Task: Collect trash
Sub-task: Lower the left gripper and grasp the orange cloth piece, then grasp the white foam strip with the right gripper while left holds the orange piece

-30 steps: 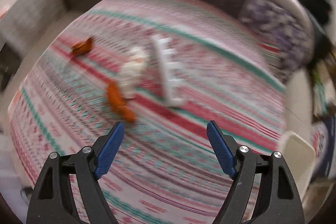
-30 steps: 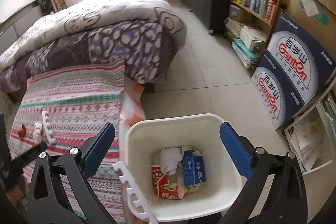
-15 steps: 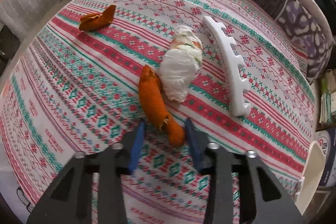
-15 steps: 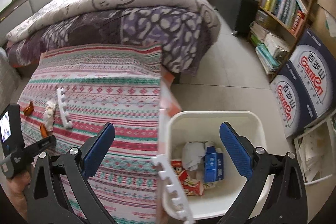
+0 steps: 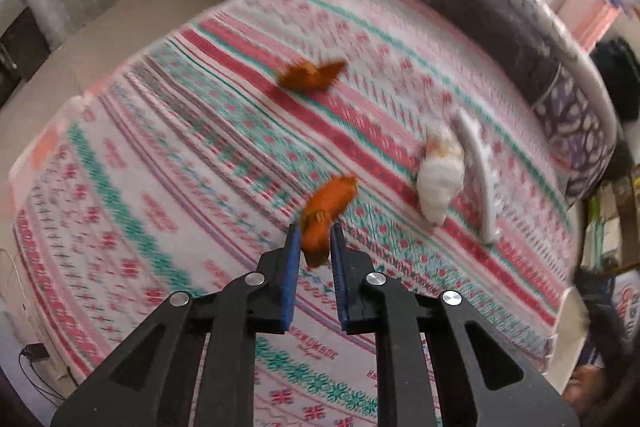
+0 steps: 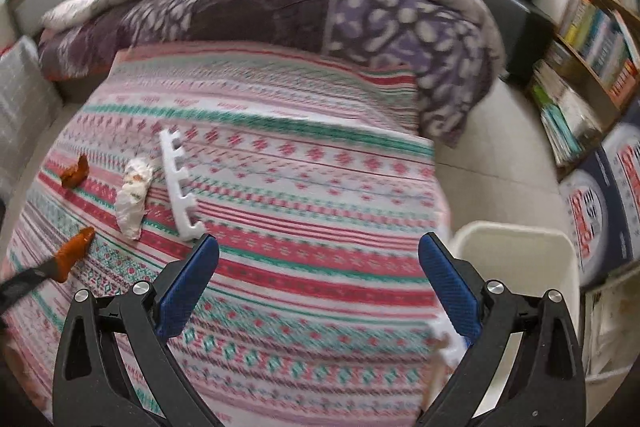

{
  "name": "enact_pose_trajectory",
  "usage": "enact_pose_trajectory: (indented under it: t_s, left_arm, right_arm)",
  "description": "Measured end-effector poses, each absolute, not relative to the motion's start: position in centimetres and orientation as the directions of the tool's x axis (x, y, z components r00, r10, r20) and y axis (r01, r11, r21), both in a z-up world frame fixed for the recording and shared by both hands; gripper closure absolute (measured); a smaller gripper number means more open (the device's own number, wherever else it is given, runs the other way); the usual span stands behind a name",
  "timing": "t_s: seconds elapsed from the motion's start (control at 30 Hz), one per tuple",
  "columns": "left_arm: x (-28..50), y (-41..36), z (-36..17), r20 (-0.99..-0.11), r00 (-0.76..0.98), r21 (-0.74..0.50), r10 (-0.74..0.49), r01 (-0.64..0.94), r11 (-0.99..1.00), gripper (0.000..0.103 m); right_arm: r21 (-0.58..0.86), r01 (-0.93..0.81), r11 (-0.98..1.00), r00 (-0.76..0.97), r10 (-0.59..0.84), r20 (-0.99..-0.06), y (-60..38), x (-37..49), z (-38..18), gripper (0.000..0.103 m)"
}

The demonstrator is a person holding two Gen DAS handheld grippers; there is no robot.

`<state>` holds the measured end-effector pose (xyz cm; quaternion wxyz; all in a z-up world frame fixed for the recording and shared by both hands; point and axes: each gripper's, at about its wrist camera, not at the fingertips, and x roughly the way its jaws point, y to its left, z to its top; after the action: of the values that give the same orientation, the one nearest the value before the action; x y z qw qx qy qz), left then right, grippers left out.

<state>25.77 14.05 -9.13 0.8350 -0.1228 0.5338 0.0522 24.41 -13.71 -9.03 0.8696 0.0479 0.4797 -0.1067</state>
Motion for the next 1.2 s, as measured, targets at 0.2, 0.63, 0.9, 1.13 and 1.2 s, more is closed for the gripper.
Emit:
enact_pose_trajectory:
  t_s: [0.2, 0.63, 0.9, 1.13, 1.2]
  left_arm:
    - [24.8, 15.5, -5.2, -0.855, 0.509, -0.248, -0.102, -0.229, 0.941, 0.087]
    - [25.1, 16.7, -5.3, -0.868, 0.484, -0.249, -0.109, -0.234, 0.94, 0.086]
    - [27.4, 13.7, -11.4, -0.945, 0.316, -0.127, -0.081, -0.128, 0.984, 0.056]
    - [28.0, 11.2, -14.6, -0.947, 0.317, 0.047, 0.056, -0.037, 0.998, 0.055]
    - [28.0, 10.9, -14.7, -0.931, 0.354, 0.08, 0.086, -0.031, 0.996, 0.055]
  right_arm:
    - [0.018, 0.099, 0.995, 0.492, -0.033, -0.87, -9.7, 29.3, -11.6, 0.02]
    - [0.012, -0.009, 1.0, 0.441, 0.014, -0.898, -6.0, 33.7, -15.3, 0.052]
    - [0.058, 0.004, 0.998, 0.471, 0.049, -0.881, -7.5, 34.7, -13.5, 0.084]
    - [0.081, 0.038, 0.996, 0.474, 0.053, -0.879, -9.6, 33.4, -13.8, 0.083]
    - [0.087, 0.042, 0.995, 0.482, 0.056, -0.874, -9.7, 32.5, -13.7, 0.083]
